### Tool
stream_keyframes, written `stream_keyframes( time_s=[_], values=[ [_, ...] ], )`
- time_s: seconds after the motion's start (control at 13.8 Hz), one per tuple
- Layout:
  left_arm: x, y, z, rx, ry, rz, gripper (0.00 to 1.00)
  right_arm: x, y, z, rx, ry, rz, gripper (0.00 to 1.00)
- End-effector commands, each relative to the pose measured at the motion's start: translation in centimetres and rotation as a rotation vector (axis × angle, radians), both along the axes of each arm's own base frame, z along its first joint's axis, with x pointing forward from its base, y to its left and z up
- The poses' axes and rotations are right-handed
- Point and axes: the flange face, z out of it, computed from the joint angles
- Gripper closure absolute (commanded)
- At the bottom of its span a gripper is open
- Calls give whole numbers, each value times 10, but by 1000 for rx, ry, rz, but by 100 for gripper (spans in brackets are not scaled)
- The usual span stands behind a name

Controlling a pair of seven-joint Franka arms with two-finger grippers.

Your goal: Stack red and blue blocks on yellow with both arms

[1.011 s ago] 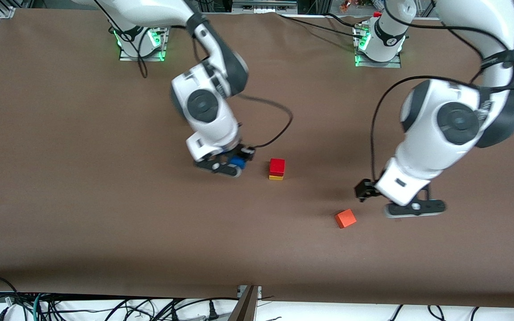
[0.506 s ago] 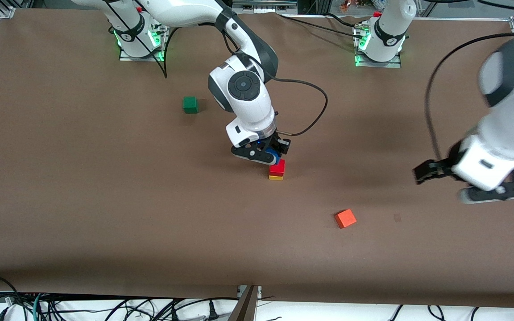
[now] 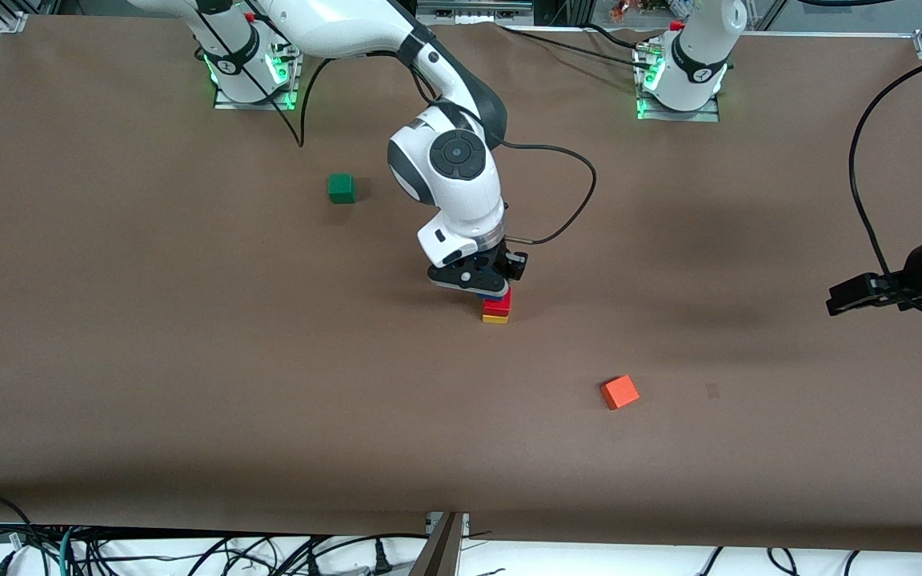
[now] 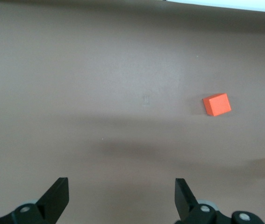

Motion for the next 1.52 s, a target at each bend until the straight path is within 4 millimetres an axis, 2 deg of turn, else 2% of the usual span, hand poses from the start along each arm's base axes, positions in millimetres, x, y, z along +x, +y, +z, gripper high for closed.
stream_keyframes(
  time_s=[0.0,0.22,0.29,0.43,0.58,0.72,0.79,0.94,1.01,1.08,1.3,1.44],
  values=[
    [-13,1,13,-10,50,-15,0,4,7,3,2,-27,18,52],
    [-33,-3,43,-2,29,-19,0,5,8,-5,5,-33,17,51],
    [-42,-7,46,0,35,-24,0,5,8,-7,7,-36,18,50],
    [-67,-7,43,1,71,-27,0,7,10,-9,18,-50,19,49],
    [-83,-9,39,3,88,-28,0,7,10,-15,19,-52,17,49],
    [-84,-11,34,1,97,-30,0,7,10,-15,21,-54,17,44],
    [-81,-11,33,6,100,-32,0,7,10,-15,22,-56,17,33],
    [-78,-11,28,4,106,-32,0,10,8,-13,24,-59,16,25],
    [-78,-11,28,6,106,-31,0,13,6,-13,24,-59,11,10],
    [-78,-13,28,5,106,-34,0,14,5,-12,28,-60,8,0],
    [-78,-23,27,10,108,-44,0,15,5,-2,37,-54,0,0],
    [-77,-25,25,9,110,-44,0,21,-6,5,9,-26,-11,0]
  ],
)
